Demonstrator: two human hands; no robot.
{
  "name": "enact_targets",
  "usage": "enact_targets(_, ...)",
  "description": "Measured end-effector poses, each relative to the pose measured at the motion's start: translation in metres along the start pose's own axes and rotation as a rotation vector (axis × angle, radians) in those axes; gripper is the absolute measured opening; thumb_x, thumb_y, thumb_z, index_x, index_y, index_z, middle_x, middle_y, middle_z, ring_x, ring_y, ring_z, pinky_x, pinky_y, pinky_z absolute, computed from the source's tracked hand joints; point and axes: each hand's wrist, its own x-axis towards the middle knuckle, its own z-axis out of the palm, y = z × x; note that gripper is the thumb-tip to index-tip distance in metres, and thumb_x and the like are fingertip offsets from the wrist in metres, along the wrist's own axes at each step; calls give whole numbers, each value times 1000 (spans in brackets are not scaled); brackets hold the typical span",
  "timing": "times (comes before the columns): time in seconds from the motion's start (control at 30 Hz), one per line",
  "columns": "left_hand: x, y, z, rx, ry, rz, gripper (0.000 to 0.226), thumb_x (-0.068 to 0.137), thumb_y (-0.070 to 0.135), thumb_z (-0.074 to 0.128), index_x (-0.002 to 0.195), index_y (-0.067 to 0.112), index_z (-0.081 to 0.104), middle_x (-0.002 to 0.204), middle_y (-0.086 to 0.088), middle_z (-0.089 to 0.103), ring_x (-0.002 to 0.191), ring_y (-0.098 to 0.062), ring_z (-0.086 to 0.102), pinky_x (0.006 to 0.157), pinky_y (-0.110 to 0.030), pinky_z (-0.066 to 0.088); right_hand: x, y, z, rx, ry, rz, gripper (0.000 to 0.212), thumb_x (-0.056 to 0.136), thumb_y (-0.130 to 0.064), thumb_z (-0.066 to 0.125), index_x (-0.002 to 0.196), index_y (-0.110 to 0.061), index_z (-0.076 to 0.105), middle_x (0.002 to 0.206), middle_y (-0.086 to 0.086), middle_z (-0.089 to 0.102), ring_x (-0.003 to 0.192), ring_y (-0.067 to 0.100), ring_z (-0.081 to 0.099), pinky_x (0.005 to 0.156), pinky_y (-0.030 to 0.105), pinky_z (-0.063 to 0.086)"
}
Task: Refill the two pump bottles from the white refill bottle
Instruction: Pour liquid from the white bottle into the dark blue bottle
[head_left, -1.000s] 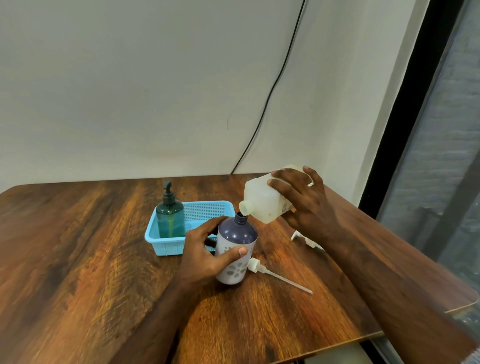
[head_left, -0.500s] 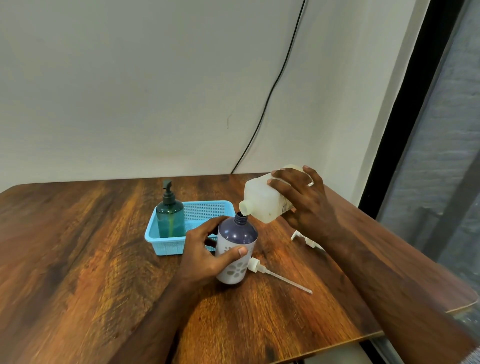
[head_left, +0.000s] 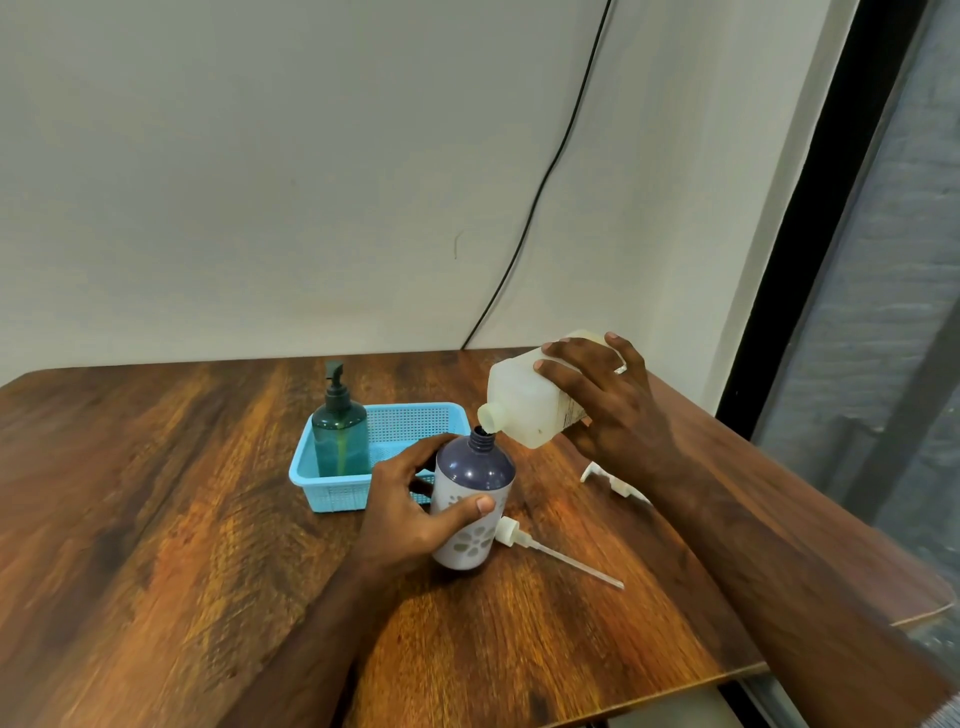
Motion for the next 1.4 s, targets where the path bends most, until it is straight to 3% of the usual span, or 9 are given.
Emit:
enact_targets(0.43, 0, -1, 0, 3, -8, -1, 53, 63, 53, 78, 112, 45, 59, 108, 33, 67, 101, 3, 65, 76, -10, 50, 0, -1, 0, 12, -8, 5, 67, 77, -30, 73, 135, -23, 42, 140, 13, 57, 130, 33, 53, 110, 66, 29)
enact_targets(0.67, 0, -4, 0, -14, -2, 3, 55, 63, 53, 79, 113, 39, 62, 109, 23, 70, 101, -3, 67, 75, -13, 51, 2, -1, -1, 11, -13, 4, 67, 77, -30, 73, 136, -23, 42, 140, 13, 57, 130, 34, 53, 110, 66, 29)
enact_targets(1.07, 0, -1, -2, -26, -9, 14, 54, 63, 51, 79, 113, 39, 62, 110, 25, 69, 101, -1, 66, 75, -12, 50, 2, 0, -1, 4, -15, 0, 75, 74, -26, 83, 136, -24, 41, 141, 13, 56, 131, 35, 52, 109, 67, 29)
enact_targets(1.4, 0, -5, -1, -14, -6, 1, 56, 62, 53, 79, 113, 40, 61, 107, 22, 71, 101, -1, 66, 74, -11, 50, 2, -2, -1, 2, -16, 3, 68, 77, -31, 75, 136, -23, 41, 140, 14, 57, 129, 36, 54, 109, 67, 29)
